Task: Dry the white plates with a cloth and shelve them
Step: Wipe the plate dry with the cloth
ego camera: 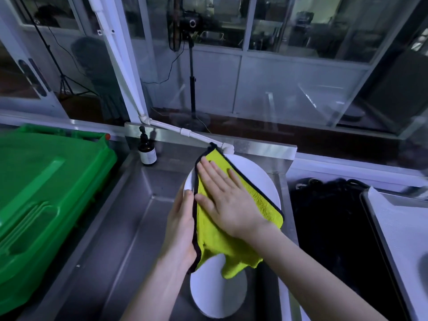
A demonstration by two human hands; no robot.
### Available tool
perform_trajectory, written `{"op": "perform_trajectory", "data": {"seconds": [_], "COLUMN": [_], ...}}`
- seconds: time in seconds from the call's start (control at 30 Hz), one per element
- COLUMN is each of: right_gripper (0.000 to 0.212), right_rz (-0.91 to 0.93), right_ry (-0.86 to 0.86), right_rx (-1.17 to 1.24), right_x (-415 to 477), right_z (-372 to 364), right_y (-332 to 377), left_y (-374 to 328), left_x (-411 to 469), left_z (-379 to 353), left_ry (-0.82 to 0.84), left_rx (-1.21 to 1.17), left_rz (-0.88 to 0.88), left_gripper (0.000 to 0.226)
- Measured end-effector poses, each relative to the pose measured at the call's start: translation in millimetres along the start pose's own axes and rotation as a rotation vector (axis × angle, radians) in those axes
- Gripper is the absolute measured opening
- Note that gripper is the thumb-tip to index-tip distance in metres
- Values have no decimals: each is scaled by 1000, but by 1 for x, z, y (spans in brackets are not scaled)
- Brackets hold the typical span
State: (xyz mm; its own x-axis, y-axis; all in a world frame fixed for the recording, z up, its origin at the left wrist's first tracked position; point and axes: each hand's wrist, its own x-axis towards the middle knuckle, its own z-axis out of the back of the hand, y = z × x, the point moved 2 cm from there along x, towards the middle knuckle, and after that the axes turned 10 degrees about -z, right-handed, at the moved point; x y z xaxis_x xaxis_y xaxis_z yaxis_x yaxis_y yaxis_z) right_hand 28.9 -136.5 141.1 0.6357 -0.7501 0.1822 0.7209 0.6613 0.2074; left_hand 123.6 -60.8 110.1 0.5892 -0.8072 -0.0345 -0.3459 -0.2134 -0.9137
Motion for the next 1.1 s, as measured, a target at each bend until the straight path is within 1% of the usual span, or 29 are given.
{"op": "perform_trajectory", "data": {"seconds": [0.07,0.13,0.23,0.27,0.33,0.4,0.47,0.5,0.57,0.63,0.73,0.8,0.83,0.9,0.93,1.0,1.03,1.1], "right_gripper": [65,66,67,67,70,67,62,60,60,61,62,63,64,63,59,53,49,31], "right_rz": [-102,-190,-250,-238,-148,-12,96,117,98,40,-59,-153,-219,-348,-393,-473,-523,-628], "right_ry": [-13,-6,0,13,58,132,167,164,135,90,20,-21,-7,59,62,-5,-43,-116], "right_rx": [10,-12,-91,-122,-153,-91,-25,-14,-3,16,-14,-31,-13,71,116,238,341,575], "right_x": [15,22,11,2,-21,-45,-57,-56,-42,-22,7,22,27,31,30,23,16,-5], "right_z": [1,1,5,6,5,0,-8,-10,-11,-10,-6,-1,1,6,8,12,12,6], "right_y": [-13,-28,-43,-44,-38,-21,-4,1,4,0,-19,-37,-47,-62,-67,-73,-75,-76], "left_y": [-3,-7,-10,-11,-11,-9,-4,-2,4,8,12,10,9,6,4,1,0,-5], "left_x": [0,3,9,11,12,13,11,9,4,-2,-10,-15,-16,-16,-15,-11,-8,1], "left_z": [2,6,13,16,20,22,19,16,10,6,5,6,7,9,10,13,14,17], "left_ry": [-27,-96,-182,-192,-188,-181,-152,-126,-65,-53,-86,-122,-139,-176,-196,-226,-235,-239], "left_rx": [-14,-8,-44,-54,-65,-71,-91,-106,-136,-131,-98,-83,-82,-69,-65,-92,-107,-93], "left_rz": [24,21,-9,-17,-28,-19,35,70,108,114,148,167,161,125,108,102,99,60], "left_gripper": [31,29,23,23,26,28,32,35,38,37,31,25,21,16,16,23,27,30]}}
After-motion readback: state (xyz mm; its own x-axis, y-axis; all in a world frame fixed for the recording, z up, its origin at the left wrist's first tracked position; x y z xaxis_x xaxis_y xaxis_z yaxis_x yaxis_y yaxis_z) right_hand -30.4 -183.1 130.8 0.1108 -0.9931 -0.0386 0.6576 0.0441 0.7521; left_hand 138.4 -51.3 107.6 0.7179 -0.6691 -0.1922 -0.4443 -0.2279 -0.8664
